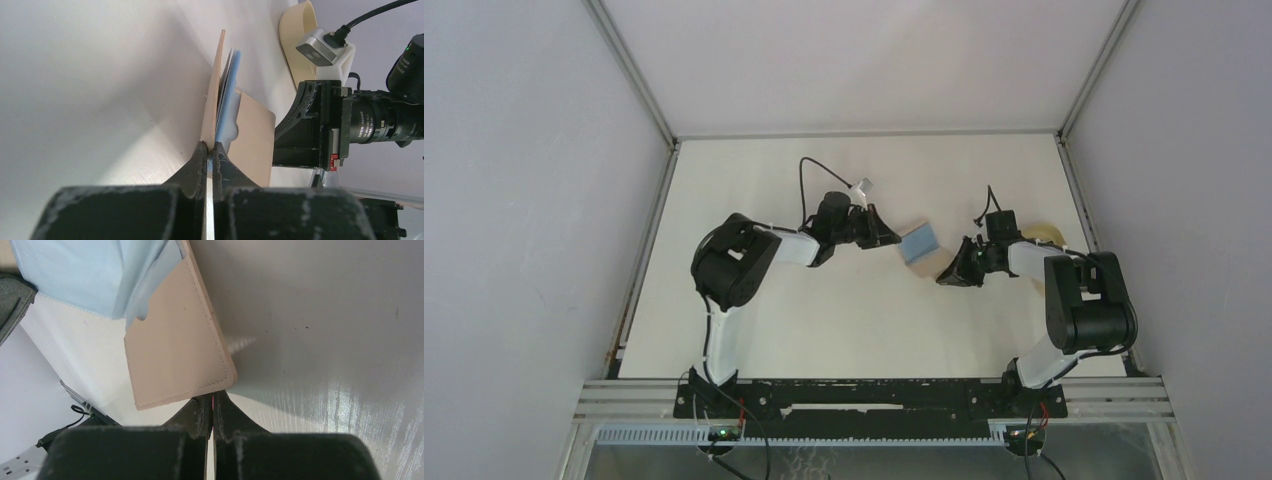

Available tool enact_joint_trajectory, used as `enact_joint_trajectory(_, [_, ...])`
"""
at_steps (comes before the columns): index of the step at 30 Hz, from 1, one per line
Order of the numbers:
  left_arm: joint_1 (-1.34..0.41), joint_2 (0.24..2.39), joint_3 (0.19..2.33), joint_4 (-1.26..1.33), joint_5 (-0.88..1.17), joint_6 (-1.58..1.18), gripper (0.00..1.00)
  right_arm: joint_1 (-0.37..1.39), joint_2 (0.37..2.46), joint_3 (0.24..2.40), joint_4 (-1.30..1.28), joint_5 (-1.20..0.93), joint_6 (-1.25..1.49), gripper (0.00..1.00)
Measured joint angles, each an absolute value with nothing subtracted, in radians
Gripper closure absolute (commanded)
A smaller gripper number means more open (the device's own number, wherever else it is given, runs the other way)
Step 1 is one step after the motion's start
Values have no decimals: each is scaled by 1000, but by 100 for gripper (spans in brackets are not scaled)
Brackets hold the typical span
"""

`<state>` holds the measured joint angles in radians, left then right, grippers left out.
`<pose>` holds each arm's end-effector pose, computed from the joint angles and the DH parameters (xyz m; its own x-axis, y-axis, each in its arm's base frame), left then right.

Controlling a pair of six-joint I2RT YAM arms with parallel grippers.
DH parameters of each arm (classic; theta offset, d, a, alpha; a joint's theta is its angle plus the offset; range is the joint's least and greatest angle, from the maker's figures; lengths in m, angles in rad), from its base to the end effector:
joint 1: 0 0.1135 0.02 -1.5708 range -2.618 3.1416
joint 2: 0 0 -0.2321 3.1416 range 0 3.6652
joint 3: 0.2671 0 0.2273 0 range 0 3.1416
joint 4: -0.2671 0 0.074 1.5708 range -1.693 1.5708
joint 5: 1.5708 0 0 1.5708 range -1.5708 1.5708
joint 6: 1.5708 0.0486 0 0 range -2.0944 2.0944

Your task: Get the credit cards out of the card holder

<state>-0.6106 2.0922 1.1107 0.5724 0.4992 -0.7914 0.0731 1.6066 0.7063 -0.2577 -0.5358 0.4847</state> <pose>0.3262 -0.2566 0.1194 -0.8431 -0.1722 -0.5094 0.3749 0.4908 -0.7865 0.2555 0.0436 0.1049 -0.9328 0.3334 -0.1371 0.1894 0.7767 0.6007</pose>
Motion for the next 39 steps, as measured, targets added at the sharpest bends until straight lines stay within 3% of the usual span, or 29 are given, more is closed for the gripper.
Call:
enact_joint_trajectory(2, [-611,2090,1108,572,496,-785,100,75,1607,710,-261,-535,479,97])
enact_joint_trajectory(5, [-611,2057,1065,570,480,-776,100,86,1607,718,-266,-537,474,68])
enact_joint_trajectory(7, [-611,1991,979,573,453,-770,100,110,1607,733,-274,-536,469,55])
enact_joint_trajectory(11, [-611,1821,785,582,372,-769,100,216,1599,775,-257,-535,480,49])
enact_joint_trajectory(18, [-641,1541,468,599,73,-836,100,335,1596,710,-2,-532,690,40])
enact_joint_trajectory(19, [-646,1513,443,596,35,-849,100,351,1592,697,18,-502,721,34])
enact_joint_trajectory(20, [-650,1485,422,590,-4,-859,100,370,1582,683,31,-468,750,8])
enact_joint_trajectory(21, [-655,1450,401,576,-46,-867,100,389,1565,670,38,-436,770,1])
enact_joint_trajectory(28, [-699,1314,378,469,-252,-874,100,492,1434,643,115,-337,807,0])
enact_joint_trajectory(34, [-710,1314,378,453,-300,-884,100,519,1514,645,173,-336,829,1])
enact_joint_trajectory(39, [-711,1315,372,453,-326,-910,100,562,1573,645,204,-336,862,13])
